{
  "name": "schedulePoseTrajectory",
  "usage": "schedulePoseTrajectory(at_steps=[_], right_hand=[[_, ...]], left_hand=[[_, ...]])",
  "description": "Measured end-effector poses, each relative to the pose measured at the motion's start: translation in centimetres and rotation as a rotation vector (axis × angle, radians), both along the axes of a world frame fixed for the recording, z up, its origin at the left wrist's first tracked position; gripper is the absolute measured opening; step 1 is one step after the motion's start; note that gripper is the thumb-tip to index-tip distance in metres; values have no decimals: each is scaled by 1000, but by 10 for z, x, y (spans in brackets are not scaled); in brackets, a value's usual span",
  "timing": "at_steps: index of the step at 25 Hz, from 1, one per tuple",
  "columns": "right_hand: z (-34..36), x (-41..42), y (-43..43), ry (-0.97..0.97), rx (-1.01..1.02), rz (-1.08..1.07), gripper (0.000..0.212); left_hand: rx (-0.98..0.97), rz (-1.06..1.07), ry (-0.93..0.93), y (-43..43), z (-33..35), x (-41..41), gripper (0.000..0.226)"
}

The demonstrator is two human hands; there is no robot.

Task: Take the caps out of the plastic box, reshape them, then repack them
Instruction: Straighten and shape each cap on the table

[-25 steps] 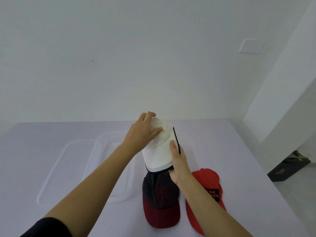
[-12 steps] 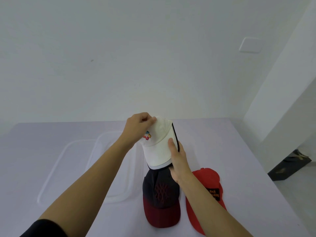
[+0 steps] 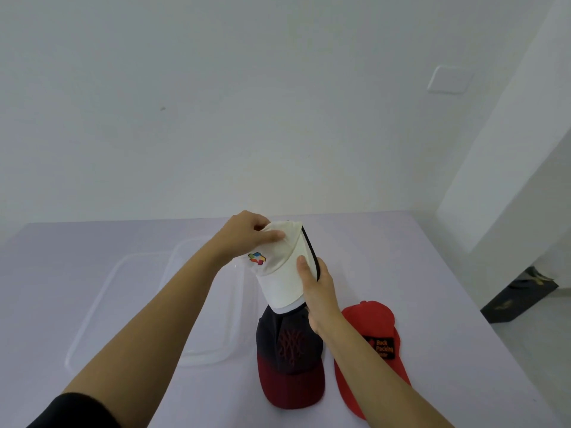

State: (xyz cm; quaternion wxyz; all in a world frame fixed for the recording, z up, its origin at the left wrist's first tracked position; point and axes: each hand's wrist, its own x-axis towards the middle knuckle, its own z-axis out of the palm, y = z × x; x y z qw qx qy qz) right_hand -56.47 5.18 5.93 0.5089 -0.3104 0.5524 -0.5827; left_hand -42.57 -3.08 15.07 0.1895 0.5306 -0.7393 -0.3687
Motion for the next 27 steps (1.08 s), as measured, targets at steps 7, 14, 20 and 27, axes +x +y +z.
schedulePoseTrajectory(at_steps=[7,14,20,27], right_hand=[[11,5,0,-8,-41,-15,12],[7,6,4,-47,-36,12,11],[5,3,5,-137,-5,81,29],[-5,-1,7,-559,108,119,46]], left_hand=[[16,16,120,-3,8,8,28],[110,-152,-78,0,15,14,37],[-79,-177,-190,-1,10,-3,38],[-161,83,171,-9,17,-5,48]])
